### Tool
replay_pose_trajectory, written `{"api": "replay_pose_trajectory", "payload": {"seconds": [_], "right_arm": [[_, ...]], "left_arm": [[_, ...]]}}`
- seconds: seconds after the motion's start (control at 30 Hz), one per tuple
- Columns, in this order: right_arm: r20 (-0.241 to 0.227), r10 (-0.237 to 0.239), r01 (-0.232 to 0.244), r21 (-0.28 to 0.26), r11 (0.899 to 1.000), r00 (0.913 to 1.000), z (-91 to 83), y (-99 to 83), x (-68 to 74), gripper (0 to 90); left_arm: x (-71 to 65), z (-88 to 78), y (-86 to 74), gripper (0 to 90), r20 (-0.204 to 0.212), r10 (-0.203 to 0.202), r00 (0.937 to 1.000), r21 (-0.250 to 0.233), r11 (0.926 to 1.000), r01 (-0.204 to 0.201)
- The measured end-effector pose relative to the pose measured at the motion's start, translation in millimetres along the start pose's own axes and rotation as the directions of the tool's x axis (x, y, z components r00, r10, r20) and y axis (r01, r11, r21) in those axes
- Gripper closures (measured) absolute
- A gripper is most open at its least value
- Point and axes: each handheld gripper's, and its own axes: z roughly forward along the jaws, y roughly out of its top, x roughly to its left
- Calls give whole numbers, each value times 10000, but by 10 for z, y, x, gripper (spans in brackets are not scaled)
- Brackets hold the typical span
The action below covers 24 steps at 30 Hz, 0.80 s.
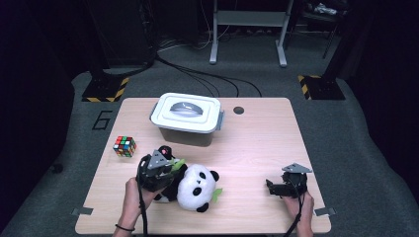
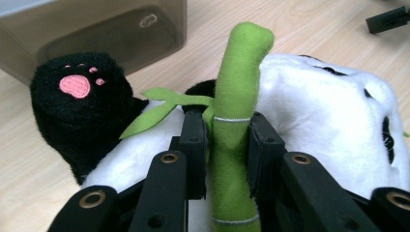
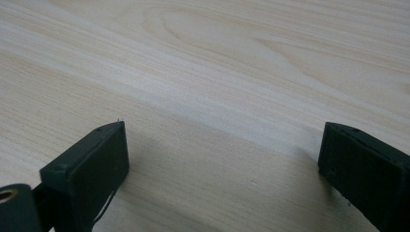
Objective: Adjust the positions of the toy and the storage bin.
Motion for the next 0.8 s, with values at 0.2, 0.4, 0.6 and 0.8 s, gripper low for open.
{"api": "replay_pose_trajectory", "payload": {"seconds": [0.2, 0.4, 0.6, 0.8], "right_arm": [[15, 3, -3, -1, 10000, 10000, 0, 0, 0, 32], [24, -25, 26, -16, 10000, 10000, 1, 0, -3, 32], [25, -28, 28, -17, 10000, 10000, 0, 0, -2, 33], [25, -31, 31, -16, 10000, 10000, 0, 0, -2, 33]], "left_arm": [[212, -60, -62, 721, 62, 35, 10000, 190, 9998, -36], [179, 8, -182, 645, -301, -837, 9960, 68, 9965, 839], [22, 19, -173, 469, -1544, -1564, 9755, -156, 9877, 1559], [-55, 53, -244, 601, -2169, -1546, 9639, -202, 9879, 1539]]}}
